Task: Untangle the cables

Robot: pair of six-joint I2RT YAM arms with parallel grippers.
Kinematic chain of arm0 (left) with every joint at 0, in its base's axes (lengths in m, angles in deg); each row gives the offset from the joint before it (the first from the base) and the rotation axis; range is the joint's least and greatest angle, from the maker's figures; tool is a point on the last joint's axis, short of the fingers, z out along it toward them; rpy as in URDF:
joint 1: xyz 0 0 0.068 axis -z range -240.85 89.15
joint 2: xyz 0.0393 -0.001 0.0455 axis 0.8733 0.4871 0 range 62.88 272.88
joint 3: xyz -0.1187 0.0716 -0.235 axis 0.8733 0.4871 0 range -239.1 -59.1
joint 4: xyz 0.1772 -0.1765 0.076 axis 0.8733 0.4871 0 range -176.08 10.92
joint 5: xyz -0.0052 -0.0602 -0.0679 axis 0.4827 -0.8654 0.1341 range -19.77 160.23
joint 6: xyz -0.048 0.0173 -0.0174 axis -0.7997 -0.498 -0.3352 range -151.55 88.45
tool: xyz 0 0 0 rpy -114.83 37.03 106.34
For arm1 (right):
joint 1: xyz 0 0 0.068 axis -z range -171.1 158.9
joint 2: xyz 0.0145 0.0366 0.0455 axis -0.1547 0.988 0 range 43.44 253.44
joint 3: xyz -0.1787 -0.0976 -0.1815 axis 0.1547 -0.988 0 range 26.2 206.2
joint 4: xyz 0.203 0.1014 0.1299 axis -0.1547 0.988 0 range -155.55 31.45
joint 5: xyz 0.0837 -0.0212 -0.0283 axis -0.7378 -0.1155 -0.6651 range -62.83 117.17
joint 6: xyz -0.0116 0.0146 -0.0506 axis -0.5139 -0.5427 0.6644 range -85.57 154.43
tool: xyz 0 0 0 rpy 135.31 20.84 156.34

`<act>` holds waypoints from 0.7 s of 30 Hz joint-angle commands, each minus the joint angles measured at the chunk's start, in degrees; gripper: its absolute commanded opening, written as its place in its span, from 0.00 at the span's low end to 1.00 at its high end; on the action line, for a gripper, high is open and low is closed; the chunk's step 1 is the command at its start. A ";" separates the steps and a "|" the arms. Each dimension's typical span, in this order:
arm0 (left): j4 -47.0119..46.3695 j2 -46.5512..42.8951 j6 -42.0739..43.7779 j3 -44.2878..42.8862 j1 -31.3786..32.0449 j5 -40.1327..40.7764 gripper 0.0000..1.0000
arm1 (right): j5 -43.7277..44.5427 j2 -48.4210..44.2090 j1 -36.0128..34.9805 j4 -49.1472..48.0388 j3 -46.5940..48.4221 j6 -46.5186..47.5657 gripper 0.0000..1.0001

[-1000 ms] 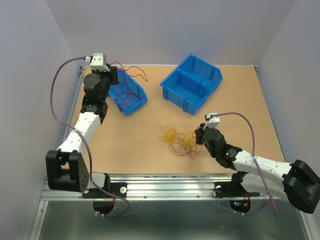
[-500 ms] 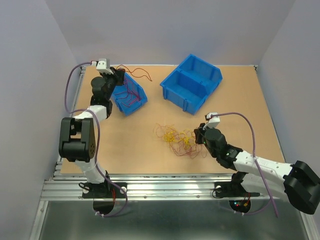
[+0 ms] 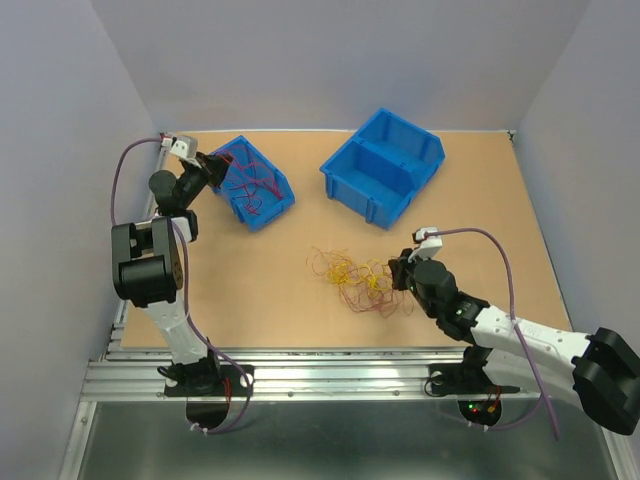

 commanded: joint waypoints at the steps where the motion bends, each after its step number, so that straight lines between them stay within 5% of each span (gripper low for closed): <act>1: -9.60 3.06 -2.57 -1.72 -2.67 -9.84 0.00 | -0.09 -0.07 -0.28 -2.96 -0.60 0.46 0.00; 14: 25.97 1.04 20.52 -9.79 -4.44 -3.33 0.00 | -0.97 1.33 -0.36 -3.31 0.11 0.55 0.01; 21: 44.70 1.83 33.89 -17.79 0.39 8.51 0.00 | -1.14 1.16 -0.28 -3.49 0.02 0.64 0.01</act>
